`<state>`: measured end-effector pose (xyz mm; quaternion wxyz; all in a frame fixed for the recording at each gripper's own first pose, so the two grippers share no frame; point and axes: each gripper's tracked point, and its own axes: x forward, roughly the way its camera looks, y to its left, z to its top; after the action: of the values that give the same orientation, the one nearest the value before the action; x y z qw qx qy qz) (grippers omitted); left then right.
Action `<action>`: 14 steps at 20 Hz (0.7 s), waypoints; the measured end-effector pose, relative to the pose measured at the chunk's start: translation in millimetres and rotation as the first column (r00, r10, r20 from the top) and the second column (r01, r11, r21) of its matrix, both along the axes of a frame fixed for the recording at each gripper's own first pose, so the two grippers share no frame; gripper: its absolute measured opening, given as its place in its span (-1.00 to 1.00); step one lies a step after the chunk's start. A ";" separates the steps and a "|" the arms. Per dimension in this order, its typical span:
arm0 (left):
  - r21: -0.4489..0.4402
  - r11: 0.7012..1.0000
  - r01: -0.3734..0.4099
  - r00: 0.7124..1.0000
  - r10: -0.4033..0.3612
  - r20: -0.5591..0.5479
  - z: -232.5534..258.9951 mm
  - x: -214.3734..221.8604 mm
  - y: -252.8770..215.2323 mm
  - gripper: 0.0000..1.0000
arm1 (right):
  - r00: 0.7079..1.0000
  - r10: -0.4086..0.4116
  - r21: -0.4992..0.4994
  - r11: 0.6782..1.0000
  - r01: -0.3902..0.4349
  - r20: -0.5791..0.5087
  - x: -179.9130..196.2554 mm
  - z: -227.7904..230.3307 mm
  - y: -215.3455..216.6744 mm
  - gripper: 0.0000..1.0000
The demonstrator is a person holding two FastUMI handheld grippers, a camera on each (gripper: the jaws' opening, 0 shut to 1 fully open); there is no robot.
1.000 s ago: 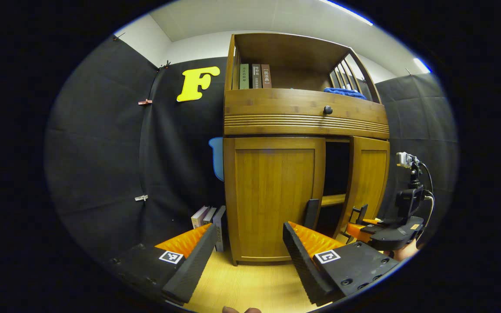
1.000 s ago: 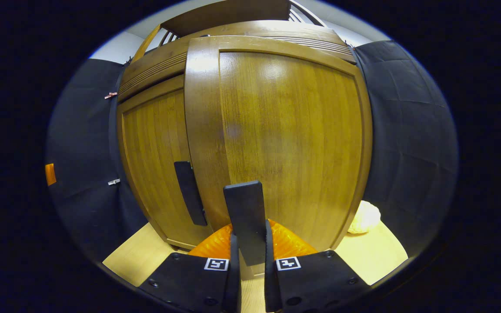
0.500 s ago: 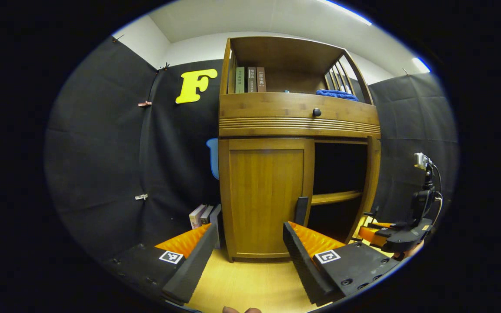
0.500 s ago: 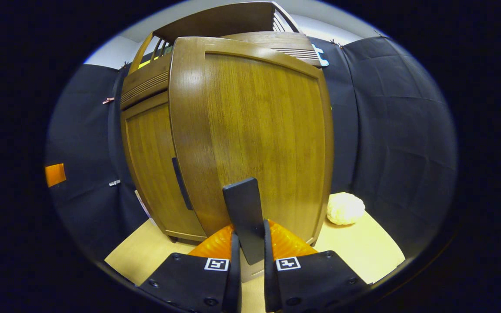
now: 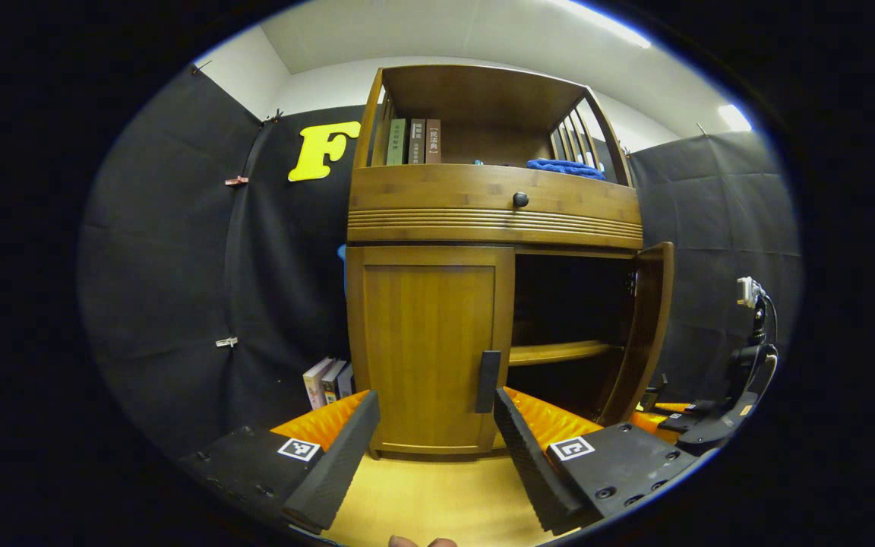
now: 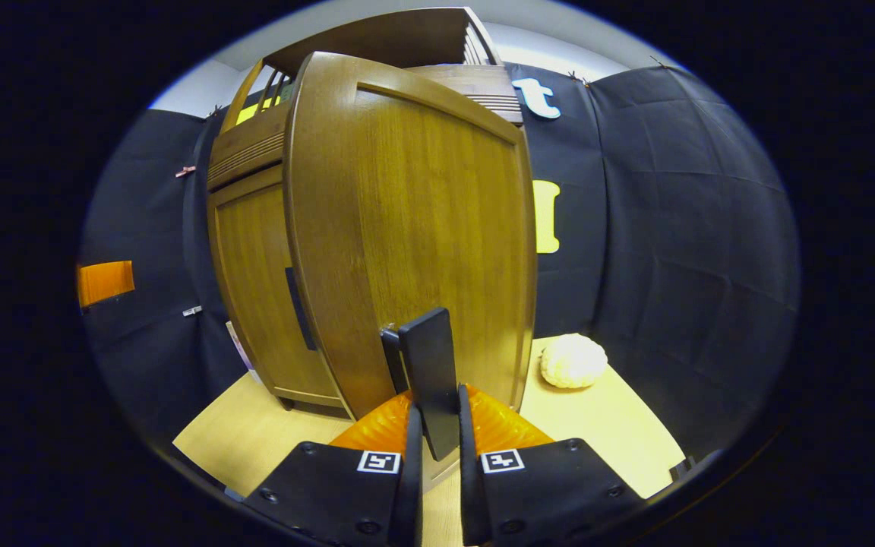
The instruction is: Open the right door of the double-door shoe cabinet with the right hand, and open the left door with the left hand.
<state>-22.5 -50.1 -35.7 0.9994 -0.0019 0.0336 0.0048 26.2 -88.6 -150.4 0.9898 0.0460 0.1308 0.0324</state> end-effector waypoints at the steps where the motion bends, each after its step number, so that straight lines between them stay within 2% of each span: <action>1: 0.002 1.000 0.003 1.000 -0.003 0.000 0.1 1.7 -6.8 0.88 | 1.000 -0.007 0.003 1.000 0.007 -0.002 -4.2 0.8 -7.8 -0.52; 2: 0.003 1.000 0.002 1.000 -0.002 0.000 0.9 2.2 -12.1 0.93 | 1.000 -0.012 0.007 1.000 0.012 -0.004 -7.3 0.7 -16.0 -0.53; 6: -0.005 1.000 0.006 1.000 -0.007 -0.005 6.6 11.7 -39.5 0.88 | 1.000 0.003 0.011 1.000 -0.003 -0.010 -16.9 1.1 -48.6 -0.53; 7: -0.003 1.000 0.008 1.000 -0.008 -0.007 6.0 12.6 -45.7 0.93 | 1.000 0.008 0.010 1.000 -0.008 -0.007 -18.3 2.7 -57.2 -0.53; 8: 0.002 1.000 0.010 1.000 -0.010 -0.009 7.5 15.3 -52.7 0.88 | 1.000 0.005 0.006 1.000 -0.005 -0.006 -19.8 4.6 -66.2 -0.55; 11: 0.017 1.000 0.007 1.000 -0.007 0.002 16.0 22.4 -73.2 0.93 | 1.000 -0.018 -0.012 1.000 0.018 0.000 -19.5 6.9 -98.7 -0.58; 12: 0.020 1.000 0.009 1.000 -0.009 0.010 19.8 26.1 -79.1 0.88 | 1.000 -0.014 0.002 1.000 0.014 0.006 -19.9 11.3 -106.7 -0.65; 14: 0.027 1.000 0.011 1.000 -0.012 0.020 25.1 33.7 -90.9 0.83 | 1.000 -0.011 0.032 0.999 0.011 0.006 -19.2 14.5 -119.3 -0.64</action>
<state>11.2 -141.0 -10.6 0.9997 0.0115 0.0233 -0.0005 7.0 -207.9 -135.9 0.9895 0.0622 0.1271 0.0293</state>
